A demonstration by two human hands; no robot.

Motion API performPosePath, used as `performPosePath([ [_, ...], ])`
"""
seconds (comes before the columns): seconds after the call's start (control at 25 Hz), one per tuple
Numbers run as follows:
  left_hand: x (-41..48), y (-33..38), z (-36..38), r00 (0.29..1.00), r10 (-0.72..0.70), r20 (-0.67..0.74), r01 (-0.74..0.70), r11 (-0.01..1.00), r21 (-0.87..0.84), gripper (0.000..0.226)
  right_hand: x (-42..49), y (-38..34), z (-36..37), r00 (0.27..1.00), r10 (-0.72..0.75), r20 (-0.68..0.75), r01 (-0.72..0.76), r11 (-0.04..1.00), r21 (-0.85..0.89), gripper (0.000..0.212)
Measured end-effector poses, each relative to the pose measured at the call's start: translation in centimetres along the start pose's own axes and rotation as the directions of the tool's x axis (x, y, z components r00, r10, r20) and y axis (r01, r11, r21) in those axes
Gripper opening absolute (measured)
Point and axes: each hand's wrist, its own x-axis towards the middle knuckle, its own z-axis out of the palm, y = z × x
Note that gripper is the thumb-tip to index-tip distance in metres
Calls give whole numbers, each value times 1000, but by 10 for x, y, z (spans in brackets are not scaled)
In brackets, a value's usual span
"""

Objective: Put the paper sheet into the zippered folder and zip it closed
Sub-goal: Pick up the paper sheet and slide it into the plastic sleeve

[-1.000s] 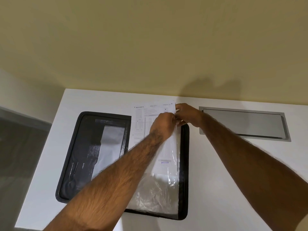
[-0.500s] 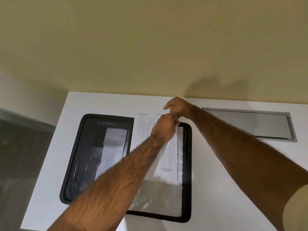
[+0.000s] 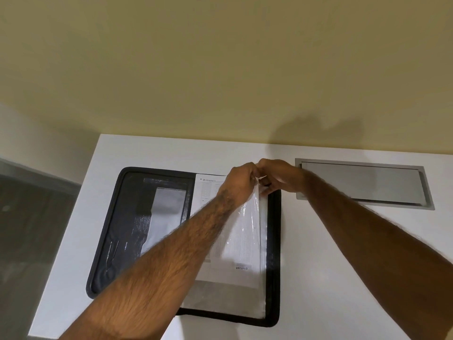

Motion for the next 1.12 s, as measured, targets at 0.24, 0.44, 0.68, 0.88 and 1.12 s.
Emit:
performPosePath([
  [0.24,-1,-3,-13,999,23,-22,-25,996,-88,21,-14,4,-1,992,-115,-42,92,924,-371,18],
  [0.44,-1,-26,-21,999,30,12,-31,990,140,44,-18,6,2,970,-224,-94,165,892,-422,15],
  [0.68,-9,-38,-22,984,-25,176,-8,983,183,56,-13,14,5,946,-285,-156,186,870,-456,10],
  [0.88,-12,-42,-23,982,-17,189,-25,975,219,43,-7,17,7,929,-290,-230,179,896,-406,10],
  [1.12,-15,-50,-23,983,2,181,-58,950,306,34,-5,20,10,922,-279,-268,169,914,-369,9],
])
